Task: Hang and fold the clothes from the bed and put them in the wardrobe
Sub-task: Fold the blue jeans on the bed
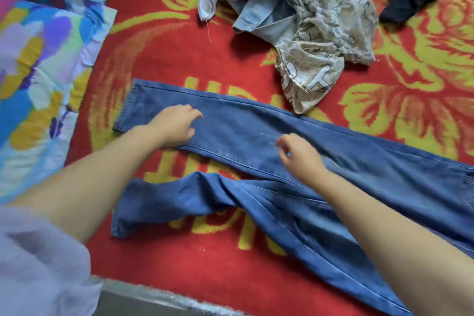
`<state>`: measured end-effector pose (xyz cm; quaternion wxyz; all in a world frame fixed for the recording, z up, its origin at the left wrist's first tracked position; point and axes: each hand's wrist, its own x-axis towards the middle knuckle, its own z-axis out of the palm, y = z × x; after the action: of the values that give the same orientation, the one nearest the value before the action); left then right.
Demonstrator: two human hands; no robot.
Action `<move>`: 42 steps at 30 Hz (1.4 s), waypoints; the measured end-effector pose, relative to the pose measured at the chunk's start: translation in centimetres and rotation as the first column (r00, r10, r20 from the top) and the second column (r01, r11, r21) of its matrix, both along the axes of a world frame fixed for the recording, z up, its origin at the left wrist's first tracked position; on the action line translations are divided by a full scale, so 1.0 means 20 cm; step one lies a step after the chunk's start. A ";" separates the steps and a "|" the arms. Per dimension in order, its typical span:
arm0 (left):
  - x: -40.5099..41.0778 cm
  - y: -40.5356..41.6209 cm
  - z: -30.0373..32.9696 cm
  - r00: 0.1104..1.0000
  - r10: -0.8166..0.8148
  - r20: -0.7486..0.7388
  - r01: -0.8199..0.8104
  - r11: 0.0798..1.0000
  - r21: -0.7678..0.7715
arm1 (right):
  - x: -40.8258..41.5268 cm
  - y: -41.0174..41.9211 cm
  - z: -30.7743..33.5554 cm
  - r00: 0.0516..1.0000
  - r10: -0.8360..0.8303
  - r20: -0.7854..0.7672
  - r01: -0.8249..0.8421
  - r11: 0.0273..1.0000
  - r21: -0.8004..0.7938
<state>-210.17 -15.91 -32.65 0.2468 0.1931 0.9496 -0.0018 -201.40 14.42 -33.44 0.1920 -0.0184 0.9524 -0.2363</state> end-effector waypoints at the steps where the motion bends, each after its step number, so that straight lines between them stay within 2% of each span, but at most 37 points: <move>1: 0.11 0.01 -0.04 0.990 0.002 0.143 -0.015 0.996 0.084 | 0.09 -0.07 0.01 0.990 0.095 0.104 -0.088 0.994 -0.065; 3: 0.33 -0.03 -0.07 0.899 0.041 0.436 -0.105 0.987 0.123 | 0.27 -0.20 0.01 0.920 0.299 0.255 -0.284 0.954 -0.094; 5: 0.49 -0.12 -0.10 0.747 0.085 0.659 -0.137 0.990 0.028 | 0.39 -0.30 -0.01 0.860 0.346 0.376 -0.349 0.935 -0.062; 7: 0.56 -0.22 -0.09 0.669 0.164 0.725 -0.094 0.986 -0.137 | 0.44 -0.36 -0.04 0.870 0.270 0.413 -0.290 0.957 -0.014; 9: 0.58 -0.27 -0.05 0.695 0.185 0.695 -0.016 0.970 -0.242 | 0.43 -0.40 -0.06 0.898 0.201 0.391 -0.226 0.974 0.019; 12: 0.53 -0.31 0.05 0.859 0.128 0.496 0.025 0.957 -0.290 | 0.39 -0.40 -0.04 0.890 0.229 0.393 -0.257 0.966 0.017; 14: 0.48 -0.33 0.18 0.971 0.076 0.228 -0.023 0.974 -0.226 | 0.38 -0.38 0.00 0.856 0.312 0.413 -0.324 0.945 -0.042; 15: 0.47 -0.34 0.25 0.999 0.035 0.034 -0.030 0.992 -0.121 | 0.38 -0.37 0.03 0.834 0.348 0.428 -0.346 0.934 -0.085; 16: 0.48 -0.35 0.30 0.986 -0.004 -0.168 0.004 1.000 0.005 | 0.39 -0.36 0.06 0.812 0.380 0.442 -0.363 0.923 -0.128; 18: 0.53 -0.38 0.39 0.872 -0.061 -0.487 0.146 0.979 0.140 | 0.41 -0.36 0.13 0.774 0.443 0.453 -0.414 0.895 -0.167; 20: 0.61 -0.44 0.40 0.802 -0.070 -0.593 0.177 0.977 0.123 | 0.45 -0.38 0.16 0.738 0.500 0.453 -0.477 0.861 -0.174; 22: 0.72 -0.53 0.32 0.812 -0.075 -0.578 0.123 0.991 0.044 | 0.49 -0.44 0.15 0.700 0.538 0.471 -0.518 0.835 -0.185; 24: 0.84 -0.63 0.18 0.891 -0.058 -0.450 0.014 0.995 -0.100 | 0.56 -0.53 0.09 0.657 0.567 0.497 -0.553 0.811 -0.194; 26: 0.97 -0.73 0.03 0.992 0.048 -0.115 -0.089 0.921 -0.379 | 0.64 -0.60 0.02 0.600 0.571 0.561 -0.571 0.796 -0.200; 28: 1.05 -0.75 -0.07 0.958 0.242 0.155 -0.127 0.840 -0.528 | 0.71 -0.63 -0.03 0.558 0.571 0.602 -0.586 0.785 -0.202; 29: 1.07 -0.73 -0.10 0.934 0.293 0.205 -0.146 0.835 -0.530 | 0.72 -0.63 -0.04 0.591 0.563 0.578 -0.565 0.800 -0.201; 31: 1.06 -0.64 -0.11 0.956 0.250 0.155 -0.161 0.885 -0.436 | 0.71 -0.57 -0.04 0.767 0.463 0.445 -0.424 0.885 -0.191; 32: 1.03 -0.57 -0.12 0.972 0.216 0.096 -0.172 0.925 -0.339 | 0.68 -0.52 -0.05 0.867 0.363 0.342 -0.321 0.931 -0.173; 34: 0.93 -0.43 -0.11 0.991 0.135 -0.011 -0.135 0.982 -0.134 | 0.59 -0.37 -0.05 0.976 0.159 0.147 -0.149 0.986 -0.076; 36: 0.83 -0.24 -0.14 0.997 0.031 -0.069 -0.033 0.999 -0.038 | 0.52 -0.18 -0.06 0.992 0.086 0.093 -0.098 0.985 0.139; 38: 0.75 -0.05 -0.18 0.997 -0.059 -0.058 0.057 0.998 -0.041 | 0.50 0.00 -0.08 0.966 0.095 0.239 -0.176 0.922 0.344; 40: 0.69 0.11 -0.24 0.988 -0.152 0.001 0.152 0.984 -0.088 | 0.52 0.12 -0.11 0.922 0.140 0.360 -0.287 0.872 0.397; 42: 0.65 0.18 -0.27 0.975 -0.222 -0.002 0.219 0.964 -0.153 | 0.54 0.19 -0.14 0.918 0.202 0.342 -0.322 0.882 0.344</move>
<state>-197.17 -12.28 -38.07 0.2501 0.2783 0.9216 -0.1035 -190.66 18.18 -36.19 0.3624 -0.0740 0.9290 -0.0119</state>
